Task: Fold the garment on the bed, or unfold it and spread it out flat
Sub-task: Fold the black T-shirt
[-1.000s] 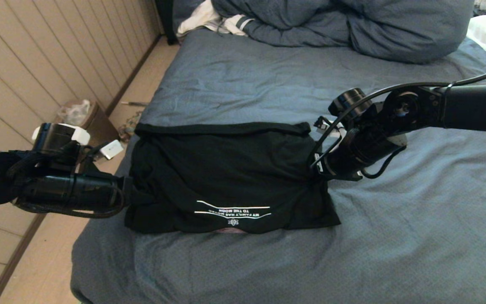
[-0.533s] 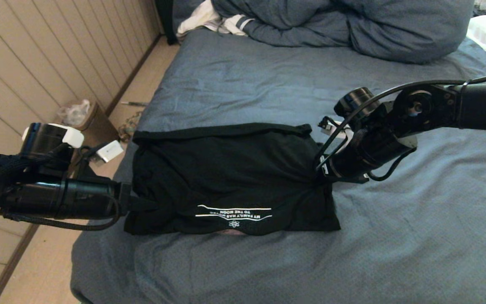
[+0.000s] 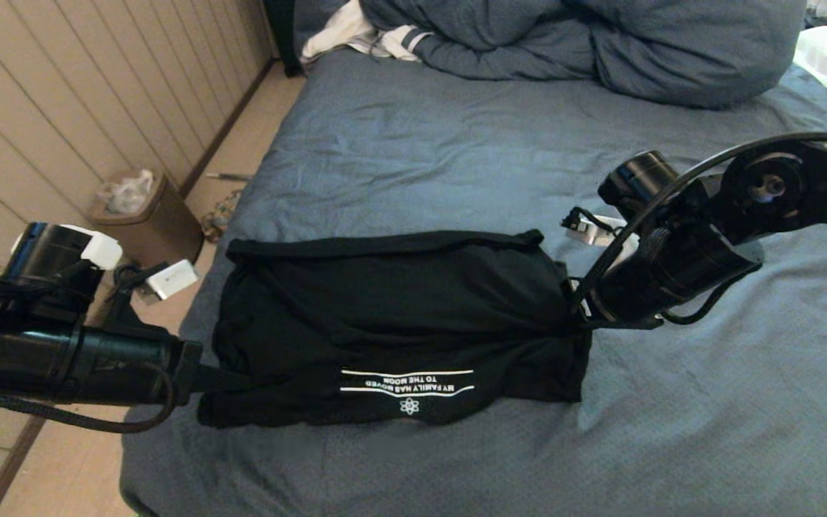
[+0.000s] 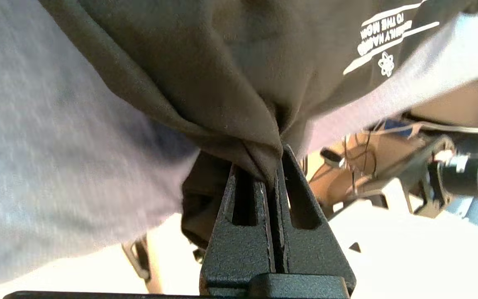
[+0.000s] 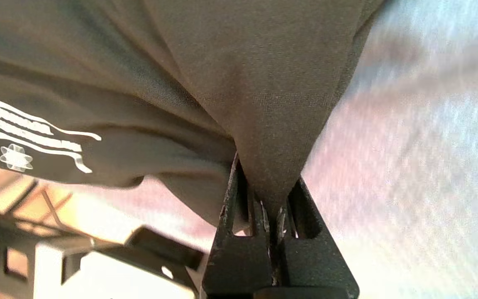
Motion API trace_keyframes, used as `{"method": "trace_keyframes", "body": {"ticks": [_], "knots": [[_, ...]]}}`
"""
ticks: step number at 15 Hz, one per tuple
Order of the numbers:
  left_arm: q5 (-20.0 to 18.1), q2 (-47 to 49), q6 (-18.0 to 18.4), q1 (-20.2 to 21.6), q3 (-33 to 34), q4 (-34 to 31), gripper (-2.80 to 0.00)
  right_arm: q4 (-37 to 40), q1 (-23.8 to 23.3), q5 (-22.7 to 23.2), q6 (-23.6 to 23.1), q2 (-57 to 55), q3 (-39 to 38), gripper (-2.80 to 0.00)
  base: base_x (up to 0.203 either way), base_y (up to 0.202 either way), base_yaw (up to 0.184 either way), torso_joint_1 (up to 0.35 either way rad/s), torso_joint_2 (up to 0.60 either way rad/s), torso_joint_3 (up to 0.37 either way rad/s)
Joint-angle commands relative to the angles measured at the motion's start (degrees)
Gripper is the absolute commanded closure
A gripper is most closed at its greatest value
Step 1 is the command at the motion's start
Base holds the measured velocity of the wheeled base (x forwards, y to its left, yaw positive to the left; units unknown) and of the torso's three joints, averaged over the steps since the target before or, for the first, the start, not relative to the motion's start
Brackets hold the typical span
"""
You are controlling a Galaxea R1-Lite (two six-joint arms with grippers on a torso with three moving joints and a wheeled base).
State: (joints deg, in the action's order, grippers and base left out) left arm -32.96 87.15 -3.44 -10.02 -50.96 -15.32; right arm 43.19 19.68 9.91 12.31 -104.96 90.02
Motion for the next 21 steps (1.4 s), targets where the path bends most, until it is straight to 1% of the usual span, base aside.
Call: {"method": "trace_keyframes", "body": {"ticks": [1, 4, 8, 10, 11, 14, 16, 18, 19, 20, 21], "knots": [[-0.2, -3.7, 1.6, 0.0, -0.2, -2.9, 0.00, 2.9, 0.1, 0.2, -0.7, 2.9, -1.0, 0.00, 0.000, 0.000, 0.000, 0.000, 0.00, 0.000], [-0.2, -6.9, 4.7, 0.0, -0.1, -8.7, 0.00, 8.8, 0.0, 0.8, -4.0, 4.2, -1.3, 0.00, 0.000, 0.000, 0.000, 0.000, 0.00, 0.000], [-0.2, -9.1, 5.7, 0.0, 0.1, -12.0, 0.00, 13.1, -0.2, 0.8, -6.0, 5.7, -1.4, 0.00, 0.000, 0.000, 0.000, 0.000, 0.00, 0.000], [-0.2, -9.9, 6.5, -0.1, 1.5, -13.1, 0.00, 15.0, -0.4, 0.8, -6.6, 5.6, -1.8, 0.00, 0.000, 0.000, 0.000, 0.000, 0.00, 0.000], [-0.2, -10.0, 7.3, -0.1, 2.7, -13.2, 0.00, 15.2, -0.4, 0.8, -6.7, 5.6, -2.6, 0.00, 0.000, 0.000, 0.000, 0.000, 0.00, 0.000], [-0.7, -9.8, 7.7, -0.1, 4.9, -12.8, 0.00, 14.6, -0.1, 0.7, -6.8, 5.2, -6.1, 0.00, 0.000, 0.000, 0.000, 0.000, 0.00, 0.000], [-0.8, -10.0, 7.7, -0.1, 6.0, -12.8, 0.00, 14.6, -0.1, 0.8, -6.8, 5.0, -7.1, 0.00, 0.000, 0.000, 0.000, 0.000, 0.00, 0.000], [-0.7, -10.8, 9.1, -0.1, 8.0, -12.8, 0.00, 14.3, -0.1, 0.7, -6.8, 4.9, -8.0, 0.00, 0.000, 0.000, 0.000, 0.000, 0.00, 0.000], [-0.6, -11.1, 11.0, -0.1, 9.2, -12.7, 0.00, 13.5, -0.1, 0.7, -6.8, 5.0, -8.8, -2.80, 0.000, 0.000, 0.000, 0.000, 0.00, 0.000], [-0.7, -11.3, 12.3, -0.1, 9.7, -12.7, -2.80, 12.5, -0.1, 0.6, -6.8, 5.1, -9.6, -2.80, 0.000, 0.000, 0.000, 0.000, 0.00, 0.000], [-0.7, -11.7, 12.4, -0.1, 9.9, -12.7, -2.80, 11.6, -0.1, 0.6, -6.8, 5.3, -10.2, -2.80, 0.000, 0.000, 0.000, 0.000, 0.00, 0.000]]}}
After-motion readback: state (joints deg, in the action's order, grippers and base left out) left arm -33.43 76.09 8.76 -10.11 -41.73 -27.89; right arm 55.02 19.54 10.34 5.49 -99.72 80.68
